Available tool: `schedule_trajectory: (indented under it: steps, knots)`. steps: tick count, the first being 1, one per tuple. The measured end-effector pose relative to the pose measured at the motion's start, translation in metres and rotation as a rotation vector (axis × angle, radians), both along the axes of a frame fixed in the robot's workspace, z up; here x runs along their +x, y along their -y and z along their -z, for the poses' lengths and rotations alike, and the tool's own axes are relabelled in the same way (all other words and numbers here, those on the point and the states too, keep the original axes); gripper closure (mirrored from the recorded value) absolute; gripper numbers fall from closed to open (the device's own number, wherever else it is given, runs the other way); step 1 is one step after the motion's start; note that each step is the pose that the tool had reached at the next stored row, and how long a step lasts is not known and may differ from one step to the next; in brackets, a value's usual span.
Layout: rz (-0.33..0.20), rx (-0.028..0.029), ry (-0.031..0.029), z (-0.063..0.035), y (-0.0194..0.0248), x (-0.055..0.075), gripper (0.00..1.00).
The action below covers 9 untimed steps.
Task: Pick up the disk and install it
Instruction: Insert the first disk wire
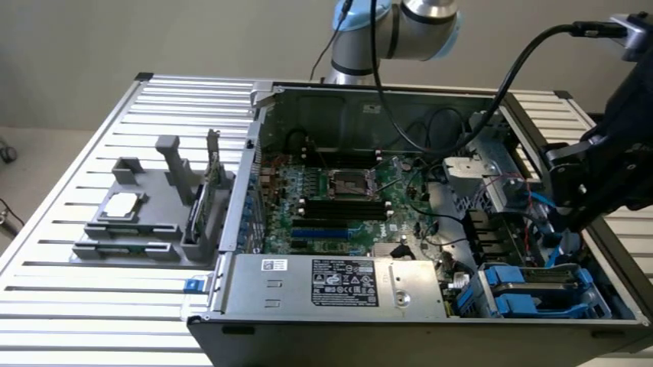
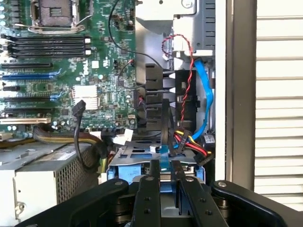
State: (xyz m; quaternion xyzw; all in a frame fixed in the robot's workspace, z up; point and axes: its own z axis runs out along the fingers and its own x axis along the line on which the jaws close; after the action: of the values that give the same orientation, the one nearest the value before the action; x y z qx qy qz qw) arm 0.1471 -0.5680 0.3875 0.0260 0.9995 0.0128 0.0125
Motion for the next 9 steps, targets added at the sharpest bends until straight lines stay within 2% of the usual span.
schedule_trajectory:
  steps: [2,4,6,9]
  knots:
    - [0.02,-0.0007,0.0101,0.0001,0.0,0.0,0.75]
    - [0.041,-0.0022,0.016,0.0,-0.0001,0.0001,0.75]
    - [0.064,-0.0039,0.0191,0.0,-0.0001,0.0001,0.75]
    - [0.109,-0.0052,0.0197,0.0001,-0.0001,0.0,0.75]
